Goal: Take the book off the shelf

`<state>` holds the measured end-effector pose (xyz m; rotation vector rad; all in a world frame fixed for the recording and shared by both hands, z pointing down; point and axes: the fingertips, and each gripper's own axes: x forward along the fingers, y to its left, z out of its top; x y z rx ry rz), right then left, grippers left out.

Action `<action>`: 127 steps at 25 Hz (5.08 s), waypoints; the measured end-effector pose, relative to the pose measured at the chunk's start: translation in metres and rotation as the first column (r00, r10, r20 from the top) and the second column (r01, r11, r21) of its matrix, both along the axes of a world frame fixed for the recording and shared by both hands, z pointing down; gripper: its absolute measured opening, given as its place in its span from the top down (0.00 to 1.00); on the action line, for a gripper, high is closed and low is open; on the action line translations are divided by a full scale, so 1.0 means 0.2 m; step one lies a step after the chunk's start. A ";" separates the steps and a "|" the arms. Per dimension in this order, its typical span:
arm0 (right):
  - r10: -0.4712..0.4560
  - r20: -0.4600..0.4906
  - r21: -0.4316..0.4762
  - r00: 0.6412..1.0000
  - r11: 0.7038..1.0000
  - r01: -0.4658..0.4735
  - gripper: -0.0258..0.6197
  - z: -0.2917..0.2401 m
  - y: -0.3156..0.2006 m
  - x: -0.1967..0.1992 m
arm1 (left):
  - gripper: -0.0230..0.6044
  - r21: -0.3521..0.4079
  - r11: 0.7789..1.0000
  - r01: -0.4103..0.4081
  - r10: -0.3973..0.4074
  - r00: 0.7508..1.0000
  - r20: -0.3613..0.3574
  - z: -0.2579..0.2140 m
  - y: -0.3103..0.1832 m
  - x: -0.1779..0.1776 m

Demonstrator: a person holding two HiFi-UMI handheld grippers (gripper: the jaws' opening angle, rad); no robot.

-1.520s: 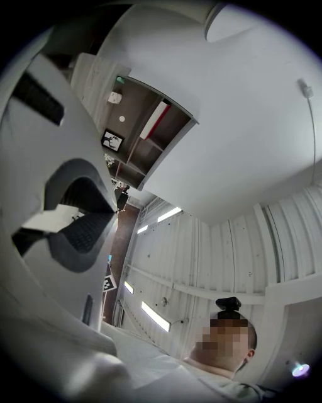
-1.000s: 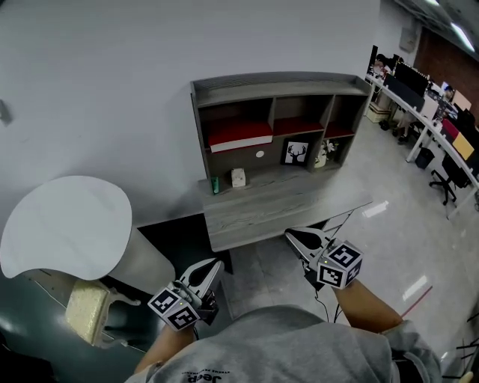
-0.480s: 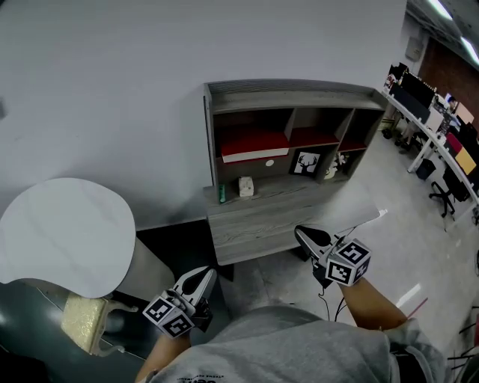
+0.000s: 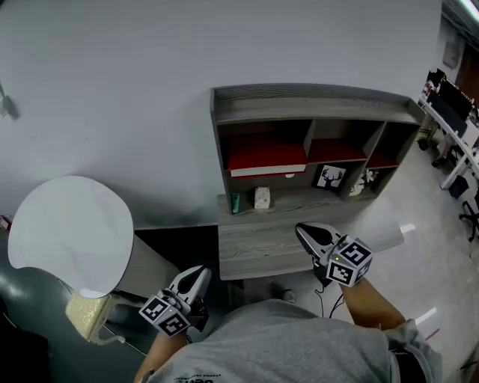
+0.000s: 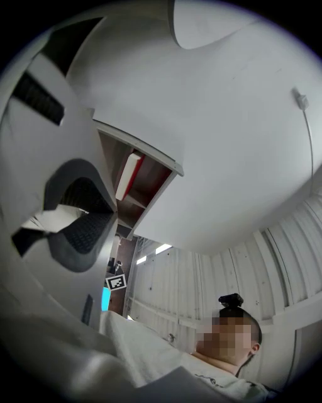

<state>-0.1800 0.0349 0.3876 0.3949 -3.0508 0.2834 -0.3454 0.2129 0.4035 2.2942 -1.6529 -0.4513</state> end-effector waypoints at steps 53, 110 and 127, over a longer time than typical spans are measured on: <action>-0.147 -0.093 -0.105 0.985 0.985 0.137 0.96 0.27 -1.09 -0.21 | 0.31 -0.291 0.956 -0.044 -0.228 0.514 -0.827 0.34 -1.84 -0.40; 0.395 -0.089 -0.070 0.914 0.913 -0.402 0.96 0.25 -0.51 0.52 | 0.56 -0.145 0.791 -0.595 0.133 0.399 -0.907 0.18 -1.42 0.18; 0.667 -0.059 -0.022 0.743 0.743 -0.669 0.96 0.19 -0.62 1.53 | 0.56 -0.102 0.647 -0.756 0.305 0.379 -0.873 0.09 -1.88 1.08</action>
